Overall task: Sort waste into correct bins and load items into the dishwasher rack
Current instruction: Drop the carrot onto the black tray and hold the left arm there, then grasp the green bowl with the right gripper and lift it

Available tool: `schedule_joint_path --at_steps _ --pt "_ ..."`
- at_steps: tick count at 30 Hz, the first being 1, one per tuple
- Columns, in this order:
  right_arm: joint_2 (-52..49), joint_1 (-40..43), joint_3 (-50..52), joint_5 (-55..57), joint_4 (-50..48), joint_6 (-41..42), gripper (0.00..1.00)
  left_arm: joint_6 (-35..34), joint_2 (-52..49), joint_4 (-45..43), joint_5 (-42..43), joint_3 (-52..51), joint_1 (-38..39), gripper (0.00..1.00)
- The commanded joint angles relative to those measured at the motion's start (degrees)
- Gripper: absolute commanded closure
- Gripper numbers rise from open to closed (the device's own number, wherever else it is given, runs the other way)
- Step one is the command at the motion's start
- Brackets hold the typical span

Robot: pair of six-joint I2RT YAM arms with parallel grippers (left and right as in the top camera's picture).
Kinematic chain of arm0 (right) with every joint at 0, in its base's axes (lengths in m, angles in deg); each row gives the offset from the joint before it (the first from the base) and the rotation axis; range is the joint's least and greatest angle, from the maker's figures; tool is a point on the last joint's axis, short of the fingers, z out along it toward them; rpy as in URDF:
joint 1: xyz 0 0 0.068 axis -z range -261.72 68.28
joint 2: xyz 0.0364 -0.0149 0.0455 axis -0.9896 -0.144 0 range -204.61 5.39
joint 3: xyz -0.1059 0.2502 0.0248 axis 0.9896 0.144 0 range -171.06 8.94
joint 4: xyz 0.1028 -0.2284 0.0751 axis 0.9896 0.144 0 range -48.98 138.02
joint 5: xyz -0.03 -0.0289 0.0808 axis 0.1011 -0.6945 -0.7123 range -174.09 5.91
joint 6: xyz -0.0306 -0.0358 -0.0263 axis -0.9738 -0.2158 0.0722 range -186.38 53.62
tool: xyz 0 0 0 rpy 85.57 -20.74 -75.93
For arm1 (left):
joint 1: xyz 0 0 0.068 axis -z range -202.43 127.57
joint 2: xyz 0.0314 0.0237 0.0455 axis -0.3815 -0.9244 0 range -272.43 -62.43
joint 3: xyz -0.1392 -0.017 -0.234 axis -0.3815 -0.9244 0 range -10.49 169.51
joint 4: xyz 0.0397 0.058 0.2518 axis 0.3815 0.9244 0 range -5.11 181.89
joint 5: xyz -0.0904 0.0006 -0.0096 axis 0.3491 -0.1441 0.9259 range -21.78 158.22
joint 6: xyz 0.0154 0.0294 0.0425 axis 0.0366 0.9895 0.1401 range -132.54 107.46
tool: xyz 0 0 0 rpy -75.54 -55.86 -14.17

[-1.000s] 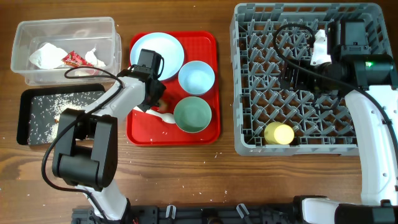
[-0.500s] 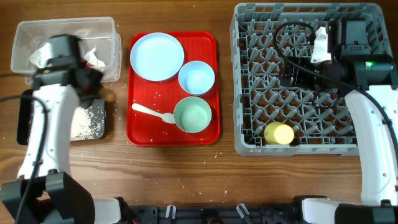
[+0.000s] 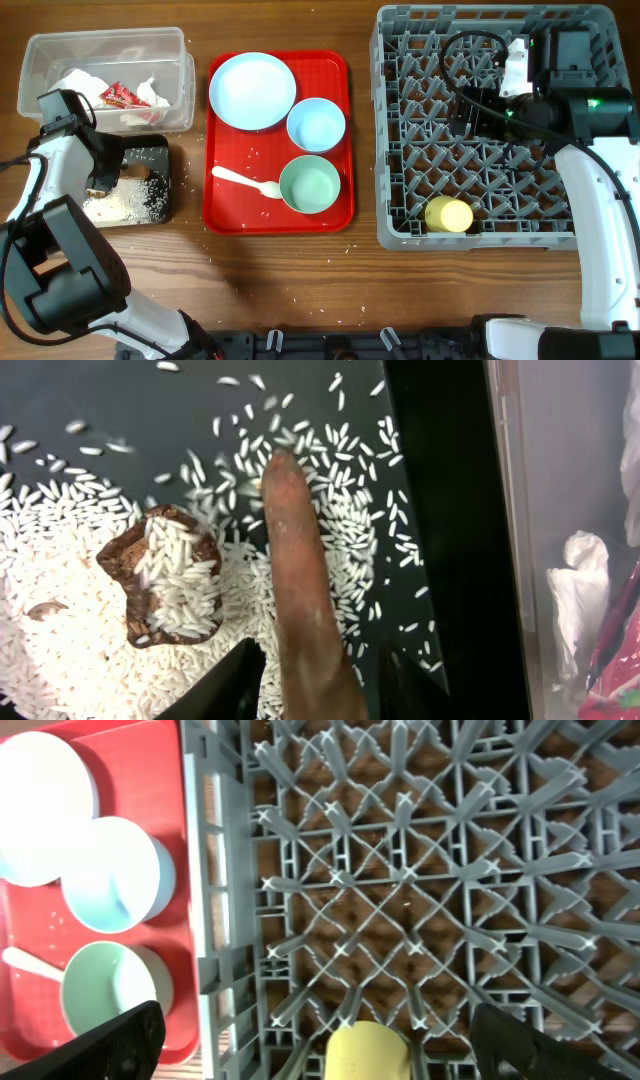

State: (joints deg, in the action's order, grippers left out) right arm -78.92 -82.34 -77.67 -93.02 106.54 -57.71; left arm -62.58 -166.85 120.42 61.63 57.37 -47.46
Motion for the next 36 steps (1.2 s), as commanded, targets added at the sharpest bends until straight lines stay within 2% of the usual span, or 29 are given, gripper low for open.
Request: schedule_joint_path --at_steps 1,2,4,5,6,8,10,11,13,16,18,23,28,33,34,35,36 --pt "-0.61 -2.01 0.04 -5.35 -0.81 -0.79 0.03 0.42 1.92 0.02 -0.52 -0.02 -0.22 0.64" --pt "-0.61 -3.67 0.04 -6.49 -1.6 -0.76 0.04 0.42 3.52 0.24 -0.52 0.0 -0.22 0.66" --pt "-0.61 -9.38 0.04 -6.67 -4.42 -0.76 0.04 2.69 10.45 0.85 4.0 0.09 0.28 0.78" --pt "-0.61 -11.56 0.04 -6.62 -5.84 0.13 0.04 5.03 13.27 0.96 5.7 0.09 1.18 0.79" --pt "-0.68 -14.6 0.04 -6.62 -7.74 2.36 0.04 8.79 16.22 1.57 6.99 0.09 2.67 0.77" --pt "-1.84 -20.2 0.04 -6.27 -10.32 5.7 0.04 17.22 21.31 3.34 8.55 0.09 6.97 0.66" --pt "-5.07 -25.57 0.04 -4.94 -11.15 9.66 0.09 22.71 24.94 4.79 8.52 0.09 11.96 0.58" --pt "-8.09 -28.74 0.04 -4.66 -11.72 11.37 0.11 23.1 26.47 5.09 8.5 0.09 14.45 0.53" --pt "-12.55 -32.3 0.04 -3.54 -12.35 13.99 0.16 22.73 27.63 5.92 8.72 0.09 16.68 0.51" --pt "-18.53 -35.56 0.04 -2.14 -13.55 16.85 0.3 22.64 27.02 8.68 12.35 0.07 17.55 0.5" --pt "-21.59 -35.91 0.04 -0.5 -13.68 18.56 0.31 22.64 26.49 10.21 12.33 0.07 17.53 0.46" --pt "-25.11 -35.91 0.11 3.21 -14.14 18.45 0.33 22.64 25.92 10.86 12.35 -0.09 17.55 0.44" --pt "-29.05 -35.78 2.67 4.63 -15.58 17.75 0.48 22.64 25.92 10.84 12.33 -0.11 17.53 0.42" --pt "-32.48 -35.8 2.75 6.8 -16.81 15.34 0.57 22.69 25.92 11.41 11.82 -0.13 17.53 0.38" --pt "-32.5 -35.8 2.75 6.78 -16.79 15.34 0.65 22.64 25.92 11.56 11.21 -0.15 17.53 0.37" --pt "-32.48 -35.8 2.73 6.78 -16.9 15.37 0.86 22.67 25.92 11.72 10.58 -0.15 17.53 0.27" --pt "-32.48 -35.78 2.73 6.8 -16.85 15.37 0.92 22.64 25.92 11.69 10.58 -0.15 17.53 0.0"
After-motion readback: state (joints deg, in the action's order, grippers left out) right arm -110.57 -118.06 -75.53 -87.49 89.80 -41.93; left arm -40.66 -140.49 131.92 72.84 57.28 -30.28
